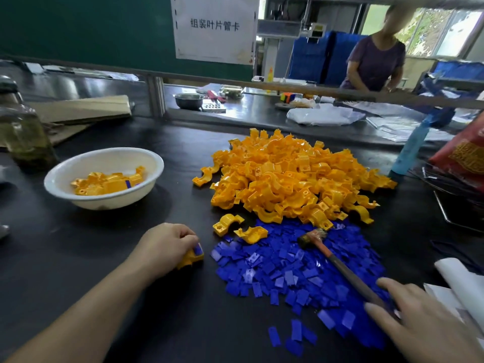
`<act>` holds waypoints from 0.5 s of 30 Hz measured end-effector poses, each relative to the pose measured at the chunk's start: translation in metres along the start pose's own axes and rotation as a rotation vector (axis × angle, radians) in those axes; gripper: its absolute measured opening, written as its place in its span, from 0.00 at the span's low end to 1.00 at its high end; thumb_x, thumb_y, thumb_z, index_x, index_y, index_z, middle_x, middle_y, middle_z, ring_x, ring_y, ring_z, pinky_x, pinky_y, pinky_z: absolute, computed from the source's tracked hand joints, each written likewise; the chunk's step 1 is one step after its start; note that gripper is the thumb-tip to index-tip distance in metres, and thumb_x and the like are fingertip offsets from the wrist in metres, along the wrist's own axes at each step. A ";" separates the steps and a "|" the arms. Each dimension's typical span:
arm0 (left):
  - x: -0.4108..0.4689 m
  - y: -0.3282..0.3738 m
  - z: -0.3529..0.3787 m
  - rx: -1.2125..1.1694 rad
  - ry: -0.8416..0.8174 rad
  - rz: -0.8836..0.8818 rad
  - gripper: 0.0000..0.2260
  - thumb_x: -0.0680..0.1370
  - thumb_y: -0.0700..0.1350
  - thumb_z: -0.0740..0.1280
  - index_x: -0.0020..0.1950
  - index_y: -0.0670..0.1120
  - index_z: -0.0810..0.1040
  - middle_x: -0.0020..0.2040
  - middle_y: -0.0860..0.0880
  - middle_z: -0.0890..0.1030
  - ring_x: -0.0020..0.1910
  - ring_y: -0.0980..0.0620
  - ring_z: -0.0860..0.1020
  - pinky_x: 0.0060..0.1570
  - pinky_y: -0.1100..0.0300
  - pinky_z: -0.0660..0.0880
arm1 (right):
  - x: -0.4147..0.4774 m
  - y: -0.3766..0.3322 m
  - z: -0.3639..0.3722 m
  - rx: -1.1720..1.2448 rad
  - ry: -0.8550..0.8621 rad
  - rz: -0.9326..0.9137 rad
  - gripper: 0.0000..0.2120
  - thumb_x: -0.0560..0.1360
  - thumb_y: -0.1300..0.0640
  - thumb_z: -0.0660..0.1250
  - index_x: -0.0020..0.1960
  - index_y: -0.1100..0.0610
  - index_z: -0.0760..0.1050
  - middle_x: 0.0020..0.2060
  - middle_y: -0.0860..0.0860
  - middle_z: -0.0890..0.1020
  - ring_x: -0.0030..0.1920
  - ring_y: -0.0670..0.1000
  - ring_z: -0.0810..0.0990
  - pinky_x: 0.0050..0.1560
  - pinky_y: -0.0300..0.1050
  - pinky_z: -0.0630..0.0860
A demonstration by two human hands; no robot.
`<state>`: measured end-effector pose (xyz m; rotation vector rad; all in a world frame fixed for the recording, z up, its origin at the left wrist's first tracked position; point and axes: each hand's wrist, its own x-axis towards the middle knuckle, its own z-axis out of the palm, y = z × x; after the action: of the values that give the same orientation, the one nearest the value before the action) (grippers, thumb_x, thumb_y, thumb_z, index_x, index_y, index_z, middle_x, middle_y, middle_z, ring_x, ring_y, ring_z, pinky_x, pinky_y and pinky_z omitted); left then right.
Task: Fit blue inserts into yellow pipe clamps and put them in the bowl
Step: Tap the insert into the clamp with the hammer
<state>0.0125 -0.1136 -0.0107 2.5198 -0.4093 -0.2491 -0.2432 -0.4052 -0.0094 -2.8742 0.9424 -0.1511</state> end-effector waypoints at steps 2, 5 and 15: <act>-0.005 -0.001 0.005 0.065 0.041 0.014 0.14 0.77 0.59 0.65 0.56 0.53 0.81 0.52 0.52 0.79 0.48 0.56 0.76 0.43 0.60 0.71 | -0.004 -0.005 0.000 -0.011 -0.011 -0.035 0.18 0.75 0.34 0.58 0.62 0.35 0.59 0.49 0.42 0.69 0.54 0.39 0.71 0.45 0.35 0.62; -0.016 -0.011 0.010 0.196 0.045 0.022 0.32 0.72 0.66 0.67 0.70 0.50 0.72 0.63 0.50 0.74 0.61 0.51 0.72 0.55 0.58 0.72 | -0.008 -0.009 -0.004 -0.041 -0.003 -0.051 0.14 0.78 0.41 0.57 0.63 0.37 0.60 0.48 0.44 0.69 0.55 0.38 0.73 0.44 0.35 0.62; -0.027 -0.008 0.030 0.265 0.151 0.219 0.23 0.74 0.65 0.65 0.66 0.58 0.74 0.55 0.57 0.74 0.55 0.56 0.69 0.48 0.61 0.69 | -0.033 -0.083 -0.029 0.503 -0.158 -0.176 0.04 0.77 0.45 0.61 0.49 0.35 0.69 0.39 0.38 0.79 0.36 0.38 0.78 0.34 0.33 0.69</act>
<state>-0.0193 -0.1133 -0.0372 2.6978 -0.6895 0.0863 -0.2249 -0.3218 0.0288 -2.4513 0.5271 -0.1477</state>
